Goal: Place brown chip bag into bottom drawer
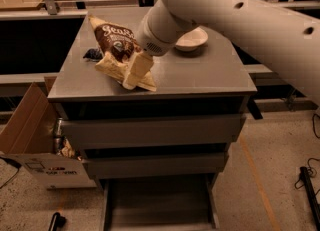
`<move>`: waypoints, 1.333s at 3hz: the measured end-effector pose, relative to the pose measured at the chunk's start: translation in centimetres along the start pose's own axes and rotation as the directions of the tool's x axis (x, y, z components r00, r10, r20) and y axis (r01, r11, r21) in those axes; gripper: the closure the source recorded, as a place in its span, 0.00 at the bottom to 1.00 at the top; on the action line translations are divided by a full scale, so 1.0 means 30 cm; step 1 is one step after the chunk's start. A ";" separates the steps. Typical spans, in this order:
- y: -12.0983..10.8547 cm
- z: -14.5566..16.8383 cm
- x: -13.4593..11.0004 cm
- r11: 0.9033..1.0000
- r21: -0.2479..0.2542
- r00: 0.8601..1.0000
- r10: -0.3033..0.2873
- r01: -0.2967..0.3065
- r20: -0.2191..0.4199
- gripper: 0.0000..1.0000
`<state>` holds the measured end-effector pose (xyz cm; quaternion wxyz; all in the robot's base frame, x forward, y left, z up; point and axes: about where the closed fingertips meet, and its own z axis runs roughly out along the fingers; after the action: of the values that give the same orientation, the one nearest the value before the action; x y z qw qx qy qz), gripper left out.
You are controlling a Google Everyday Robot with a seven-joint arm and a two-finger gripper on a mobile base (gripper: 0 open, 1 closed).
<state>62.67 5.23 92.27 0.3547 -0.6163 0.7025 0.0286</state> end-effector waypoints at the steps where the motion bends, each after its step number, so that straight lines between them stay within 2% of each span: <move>1: 0.038 0.167 -0.094 0.999 0.005 0.997 0.045 -0.045 0.065 0.02; 2: 0.065 0.235 -0.170 0.999 -0.006 0.994 0.047 -0.047 0.099 0.25; 3: 0.070 0.274 -0.203 0.999 -0.025 0.993 0.050 -0.048 0.108 0.50; 4: 0.010 0.205 -0.210 0.999 -0.037 0.992 0.025 -0.020 0.123 0.73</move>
Offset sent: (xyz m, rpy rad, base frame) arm 0.0187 0.1158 -0.0412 0.1497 0.0047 0.0227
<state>65.19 13.57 90.92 0.3861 -0.6116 0.6855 0.0834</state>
